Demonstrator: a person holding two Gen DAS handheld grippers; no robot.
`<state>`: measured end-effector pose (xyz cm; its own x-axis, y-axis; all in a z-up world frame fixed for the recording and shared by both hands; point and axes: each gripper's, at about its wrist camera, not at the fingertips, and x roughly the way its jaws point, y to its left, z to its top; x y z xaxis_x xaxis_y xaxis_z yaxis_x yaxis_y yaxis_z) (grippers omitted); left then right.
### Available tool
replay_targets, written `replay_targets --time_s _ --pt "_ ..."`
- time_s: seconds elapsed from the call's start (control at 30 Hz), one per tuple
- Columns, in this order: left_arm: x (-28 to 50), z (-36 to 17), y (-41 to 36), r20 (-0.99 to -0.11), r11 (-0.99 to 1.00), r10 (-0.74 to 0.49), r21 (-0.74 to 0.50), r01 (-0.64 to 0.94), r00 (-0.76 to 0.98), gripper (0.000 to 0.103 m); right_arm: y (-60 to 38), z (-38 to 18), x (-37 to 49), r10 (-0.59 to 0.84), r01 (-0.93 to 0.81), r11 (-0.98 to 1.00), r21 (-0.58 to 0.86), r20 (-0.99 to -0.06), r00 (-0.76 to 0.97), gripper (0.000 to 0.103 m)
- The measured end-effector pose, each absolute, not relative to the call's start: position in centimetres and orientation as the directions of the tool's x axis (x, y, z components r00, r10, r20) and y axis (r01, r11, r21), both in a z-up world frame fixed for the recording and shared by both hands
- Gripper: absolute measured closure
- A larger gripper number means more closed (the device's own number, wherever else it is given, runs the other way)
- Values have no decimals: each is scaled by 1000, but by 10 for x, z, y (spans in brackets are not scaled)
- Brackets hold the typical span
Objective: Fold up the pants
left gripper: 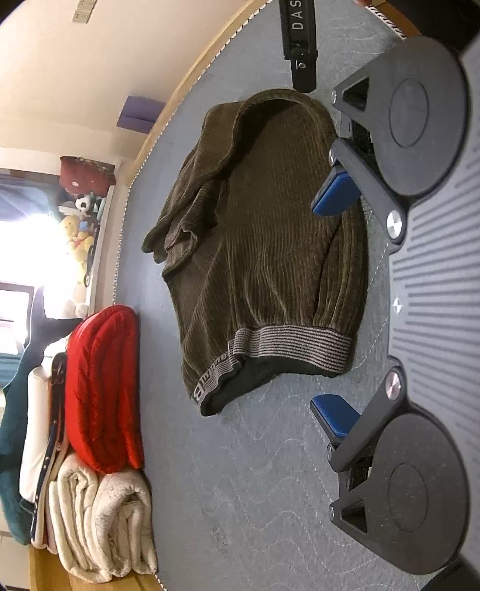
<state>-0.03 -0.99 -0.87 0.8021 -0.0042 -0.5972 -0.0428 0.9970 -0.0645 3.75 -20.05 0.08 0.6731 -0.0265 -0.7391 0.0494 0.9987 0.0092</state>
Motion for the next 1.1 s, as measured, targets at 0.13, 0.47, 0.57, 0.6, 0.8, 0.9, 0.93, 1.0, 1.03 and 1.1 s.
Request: replay_targets --time_s 0.13,0.47,0.57,0.6,0.8,0.9,0.93,1.0,1.03,1.1 --pt "3 -11 -10 -621 997 -2 -63 -48 784 0 -200 2 37 -35 56 998 3 -736 676 2" --pt "6 -15 -9 -641 997 4 -57 -52 768 0 -198 2 36 -30 46 999 1 -730 683 14" --pt "6 -15 -8 -642 997 2 -58 -52 766 0 -196 3 35 -23 33 999 -1 -725 688 21" --pt "7 -15 -9 -642 997 3 -58 -53 767 0 -195 3 35 -21 26 1000 -4 -724 690 24" --pt "8 -16 -8 -649 997 3 -61 -56 761 0 -191 3 35 -14 5 1000 -15 -722 692 31" --pt "8 -16 -8 -650 997 3 -62 -56 760 0 -191 4 34 -13 3 1000 -15 -720 694 34" --pt "8 -16 -9 -651 997 2 -62 -56 759 0 -191 4 34 -11 2 1000 -14 -720 694 35" --pt "8 -16 -9 -652 997 0 -62 -53 758 0 -191 4 34 -8 -3 1000 -13 -721 693 39" --pt "8 -16 -10 -653 997 0 -61 -53 757 0 -190 3 33 -5 -7 1000 -14 -722 692 40" --pt "8 -17 -10 -656 997 0 -61 -52 755 0 -188 3 33 0 -14 1000 -14 -722 692 41"
